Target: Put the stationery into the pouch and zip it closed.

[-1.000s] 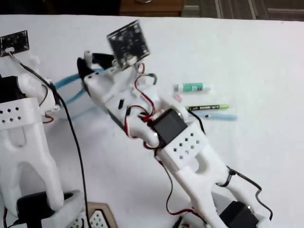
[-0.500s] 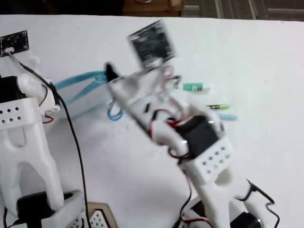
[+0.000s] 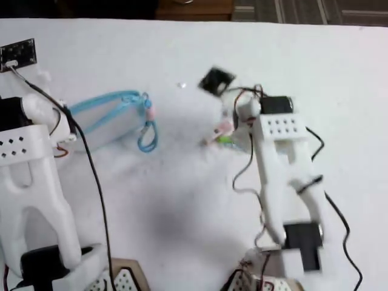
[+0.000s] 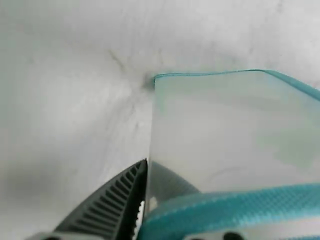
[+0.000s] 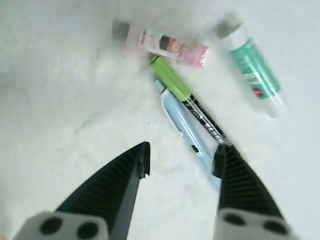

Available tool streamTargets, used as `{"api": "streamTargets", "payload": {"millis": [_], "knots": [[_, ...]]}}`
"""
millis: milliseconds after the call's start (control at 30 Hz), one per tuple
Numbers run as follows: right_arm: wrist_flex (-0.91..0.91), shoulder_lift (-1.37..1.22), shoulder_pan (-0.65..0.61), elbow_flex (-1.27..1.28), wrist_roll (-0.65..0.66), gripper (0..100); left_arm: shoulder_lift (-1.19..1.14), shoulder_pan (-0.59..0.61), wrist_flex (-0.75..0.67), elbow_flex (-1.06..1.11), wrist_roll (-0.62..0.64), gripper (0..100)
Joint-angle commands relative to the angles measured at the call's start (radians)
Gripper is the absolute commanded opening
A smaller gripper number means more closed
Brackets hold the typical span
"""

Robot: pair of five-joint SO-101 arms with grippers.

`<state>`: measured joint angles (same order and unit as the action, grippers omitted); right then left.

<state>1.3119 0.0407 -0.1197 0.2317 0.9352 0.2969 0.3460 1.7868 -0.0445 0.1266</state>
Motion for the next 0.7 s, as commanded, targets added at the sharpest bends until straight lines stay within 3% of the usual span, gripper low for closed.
{"api": "streamTargets", "payload": {"millis": [0,500,667], "knots": [[-0.047,-0.12,0.01,-0.002,0.068,18.0,0.007,0.002,-0.002,0.0,-0.008,2],[-0.206,-0.441,0.021,-0.064,0.071,16.8,0.005,0.004,-0.002,0.002,-0.008,2],[-0.157,-0.496,0.027,-0.147,0.071,0.9,0.007,0.004,-0.002,0.002,-0.008,2]]}}
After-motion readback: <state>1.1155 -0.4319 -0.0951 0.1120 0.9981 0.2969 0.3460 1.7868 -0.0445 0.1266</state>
